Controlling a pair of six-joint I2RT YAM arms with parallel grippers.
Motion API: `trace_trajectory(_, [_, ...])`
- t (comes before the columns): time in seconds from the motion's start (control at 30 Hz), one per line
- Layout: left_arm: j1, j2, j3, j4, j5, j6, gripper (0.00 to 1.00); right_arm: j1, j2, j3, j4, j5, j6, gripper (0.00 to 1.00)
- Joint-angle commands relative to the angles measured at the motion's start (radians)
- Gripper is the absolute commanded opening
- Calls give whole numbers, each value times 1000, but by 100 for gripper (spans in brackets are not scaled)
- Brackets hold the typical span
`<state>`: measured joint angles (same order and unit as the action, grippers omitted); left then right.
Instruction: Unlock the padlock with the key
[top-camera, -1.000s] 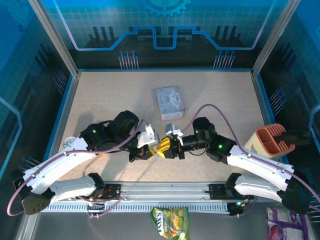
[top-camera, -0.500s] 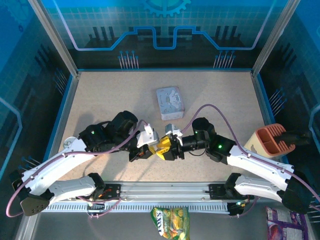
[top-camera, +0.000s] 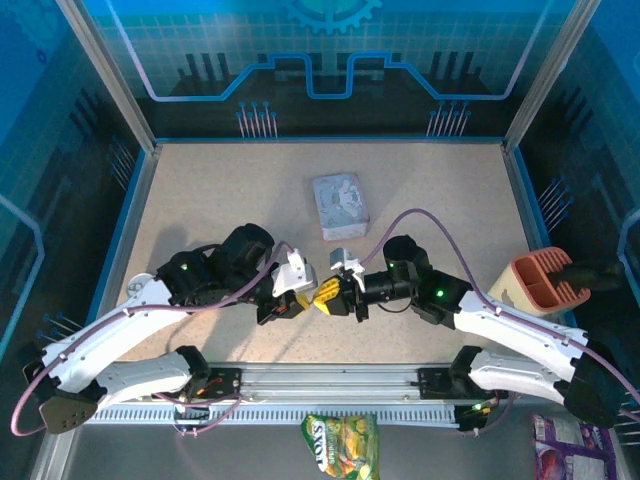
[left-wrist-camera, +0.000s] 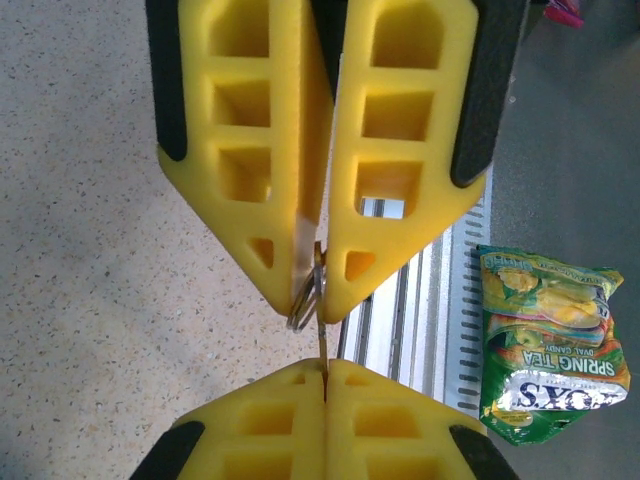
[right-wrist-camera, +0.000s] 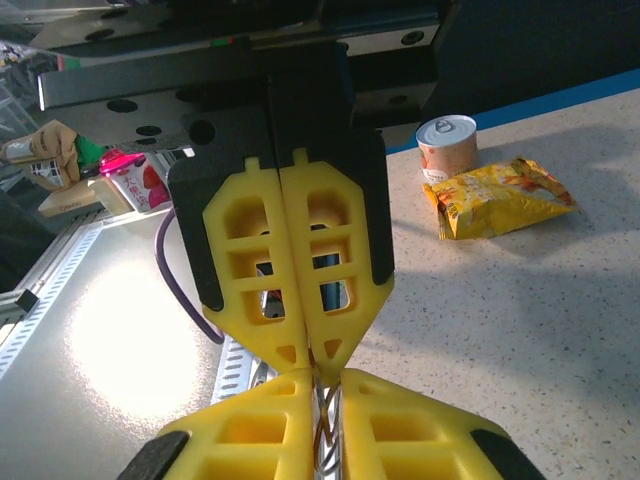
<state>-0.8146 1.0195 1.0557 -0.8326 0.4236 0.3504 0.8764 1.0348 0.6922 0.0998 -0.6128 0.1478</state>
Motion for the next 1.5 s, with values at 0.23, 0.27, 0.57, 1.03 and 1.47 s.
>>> trace_trajectory(0.23, [-5,-19,-19,18,-1,11,0,10,11,9,-3,-27,14,0])
trace_trajectory(0.27, [-5,-19,-20,18,-2,10,0,10,9,9,0,-24,19,0])
trace_trajectory(0.57, [-5,-70,-39,110,-154,-90,60,-70,-1,-3,92,99,212,0])
trace_trajectory(1.03, [51,-198,-366,1084,-240,-888,87,-212,-22,-105,626,266,831,0])
trace_trajectory(1.47, [86,-81,-381,1442,-219,-1227,77,-159,-60,-183,822,452,897,0])
